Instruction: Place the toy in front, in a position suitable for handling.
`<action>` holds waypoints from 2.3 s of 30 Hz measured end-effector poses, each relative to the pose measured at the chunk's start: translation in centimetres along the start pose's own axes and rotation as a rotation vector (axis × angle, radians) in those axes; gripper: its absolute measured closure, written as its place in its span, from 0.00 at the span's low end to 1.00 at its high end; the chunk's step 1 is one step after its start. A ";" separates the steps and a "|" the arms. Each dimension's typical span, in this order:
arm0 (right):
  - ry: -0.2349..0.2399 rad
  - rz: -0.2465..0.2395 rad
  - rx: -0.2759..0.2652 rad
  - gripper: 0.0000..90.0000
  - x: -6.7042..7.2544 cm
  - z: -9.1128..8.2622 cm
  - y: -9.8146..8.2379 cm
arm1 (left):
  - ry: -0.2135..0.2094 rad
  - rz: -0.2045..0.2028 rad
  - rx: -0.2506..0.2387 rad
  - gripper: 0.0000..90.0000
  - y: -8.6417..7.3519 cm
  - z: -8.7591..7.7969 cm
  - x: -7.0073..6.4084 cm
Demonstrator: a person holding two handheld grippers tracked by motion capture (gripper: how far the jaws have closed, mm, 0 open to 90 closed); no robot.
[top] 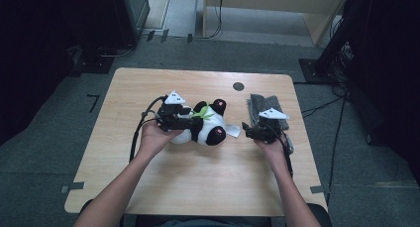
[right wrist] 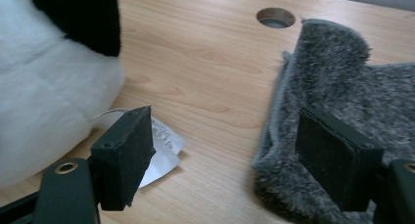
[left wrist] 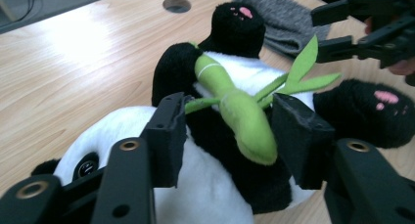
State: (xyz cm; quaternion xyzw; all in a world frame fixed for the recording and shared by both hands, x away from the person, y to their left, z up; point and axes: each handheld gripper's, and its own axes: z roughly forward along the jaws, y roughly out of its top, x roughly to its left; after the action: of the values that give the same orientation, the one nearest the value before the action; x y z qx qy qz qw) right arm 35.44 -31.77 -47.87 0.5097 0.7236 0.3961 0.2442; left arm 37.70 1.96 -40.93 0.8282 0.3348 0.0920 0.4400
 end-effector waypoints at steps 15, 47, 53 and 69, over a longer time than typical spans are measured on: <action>-0.056 0.053 0.018 0.32 -3.3 1.2 0.5 | -0.031 -0.031 -0.065 0.43 -1.4 -1.7 0.7; -0.149 0.097 0.097 0.22 -7.7 5.3 -0.9 | 0.005 -0.084 -0.053 0.26 -6.1 -3.5 3.6; -0.150 0.104 0.087 0.22 -7.8 5.3 -1.2 | 0.003 -0.103 -0.053 0.24 -6.6 -3.2 4.0; -0.155 0.089 0.100 0.28 -7.7 5.3 -1.2 | -0.030 -0.156 0.018 0.00 -7.4 -1.0 5.1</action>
State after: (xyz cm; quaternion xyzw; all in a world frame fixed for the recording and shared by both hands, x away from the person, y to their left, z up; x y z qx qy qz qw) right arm 41.54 -37.41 -52.25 0.5822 0.6978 0.3294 0.2560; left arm 37.66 8.75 -46.88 0.8047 0.3924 0.0424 0.4435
